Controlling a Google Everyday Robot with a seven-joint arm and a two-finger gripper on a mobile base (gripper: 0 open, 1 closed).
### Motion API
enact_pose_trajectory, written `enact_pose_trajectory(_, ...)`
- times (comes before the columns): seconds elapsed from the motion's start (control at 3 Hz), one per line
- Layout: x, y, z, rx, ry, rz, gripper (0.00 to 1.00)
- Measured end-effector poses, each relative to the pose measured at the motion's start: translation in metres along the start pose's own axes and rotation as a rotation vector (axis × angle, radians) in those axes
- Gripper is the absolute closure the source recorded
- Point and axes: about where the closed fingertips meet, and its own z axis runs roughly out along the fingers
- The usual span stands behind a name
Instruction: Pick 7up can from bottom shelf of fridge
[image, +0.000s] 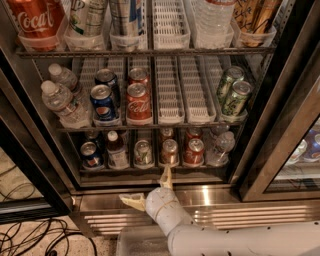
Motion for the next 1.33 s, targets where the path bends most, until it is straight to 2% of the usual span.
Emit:
enact_pose_trajectory(0.33,-0.001,0.000,0.008,0.012,-0.027,-0.019,0.00)
enact_pose_trajectory(0.67,-0.002,-0.001,0.013,0.028,-0.048,-0.033,0.04)
enact_pose_trajectory(1.0,-0.002,-0.002,0.017,0.048,-0.066,-0.043,0.14)
enact_pose_trajectory(1.33,-0.001,-0.004,0.021,0.081,-0.083,-0.043,0.16)
